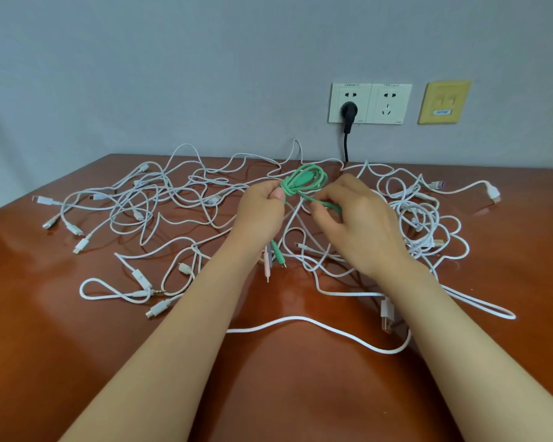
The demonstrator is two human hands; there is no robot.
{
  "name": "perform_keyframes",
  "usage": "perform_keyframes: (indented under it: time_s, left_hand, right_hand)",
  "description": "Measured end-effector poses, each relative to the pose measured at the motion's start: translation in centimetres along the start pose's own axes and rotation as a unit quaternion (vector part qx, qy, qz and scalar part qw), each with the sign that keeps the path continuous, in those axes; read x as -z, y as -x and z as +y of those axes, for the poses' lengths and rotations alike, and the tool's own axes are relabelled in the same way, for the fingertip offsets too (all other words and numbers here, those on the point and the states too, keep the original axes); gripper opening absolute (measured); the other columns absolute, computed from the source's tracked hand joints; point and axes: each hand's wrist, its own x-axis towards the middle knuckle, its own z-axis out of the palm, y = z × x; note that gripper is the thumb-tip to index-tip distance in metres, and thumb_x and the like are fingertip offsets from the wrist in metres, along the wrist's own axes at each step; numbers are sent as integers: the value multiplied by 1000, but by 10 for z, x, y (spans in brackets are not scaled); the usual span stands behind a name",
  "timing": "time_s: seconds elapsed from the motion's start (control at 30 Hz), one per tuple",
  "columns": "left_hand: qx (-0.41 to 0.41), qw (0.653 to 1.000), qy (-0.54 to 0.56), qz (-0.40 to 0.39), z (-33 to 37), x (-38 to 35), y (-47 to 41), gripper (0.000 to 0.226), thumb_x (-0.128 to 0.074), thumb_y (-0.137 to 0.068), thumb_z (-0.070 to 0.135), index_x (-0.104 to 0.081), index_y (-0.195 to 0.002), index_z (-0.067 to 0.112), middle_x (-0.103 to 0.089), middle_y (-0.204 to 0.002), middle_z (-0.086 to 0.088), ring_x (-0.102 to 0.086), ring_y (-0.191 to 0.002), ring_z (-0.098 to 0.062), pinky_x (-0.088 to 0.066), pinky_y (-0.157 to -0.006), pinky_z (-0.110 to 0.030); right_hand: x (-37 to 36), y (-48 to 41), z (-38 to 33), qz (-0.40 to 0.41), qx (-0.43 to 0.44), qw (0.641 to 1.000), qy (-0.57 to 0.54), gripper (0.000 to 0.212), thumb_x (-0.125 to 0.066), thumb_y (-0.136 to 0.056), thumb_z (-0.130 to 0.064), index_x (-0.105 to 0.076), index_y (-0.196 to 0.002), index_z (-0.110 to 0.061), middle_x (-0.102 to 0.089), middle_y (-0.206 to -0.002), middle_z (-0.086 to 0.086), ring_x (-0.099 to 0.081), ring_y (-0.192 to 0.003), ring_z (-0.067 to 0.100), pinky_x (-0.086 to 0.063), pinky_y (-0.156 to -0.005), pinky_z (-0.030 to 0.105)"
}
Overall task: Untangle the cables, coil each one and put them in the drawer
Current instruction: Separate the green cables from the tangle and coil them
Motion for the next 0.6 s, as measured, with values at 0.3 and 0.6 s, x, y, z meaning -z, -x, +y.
perform_keyframes:
  time_s: [0.3,0.6]
  left_hand:
    - [3,999,54,-4,-1,-4,0,28,-41,-96,2,-63,-111,10,-63,-102,-5,-57,-102,-19,-43,-95,-31]
    - [-92,991,-95,-23,-1,-6,6,32,-47,-88,-1,-68,-108,12,-66,-98,-1,-59,-97,-15,-41,-80,-15]
  right_hand:
    - [-1,-2,-5,-75,143,985,58,33,-36,-86,-26,-64,-84,-9,-67,-84,8,-61,-78,32,-42,-67,33]
    - [4,-4,-3,-6,120,993,-15,31,-48,-85,-29,-72,-88,-10,-61,-76,8,-60,-67,30,-46,-59,29]
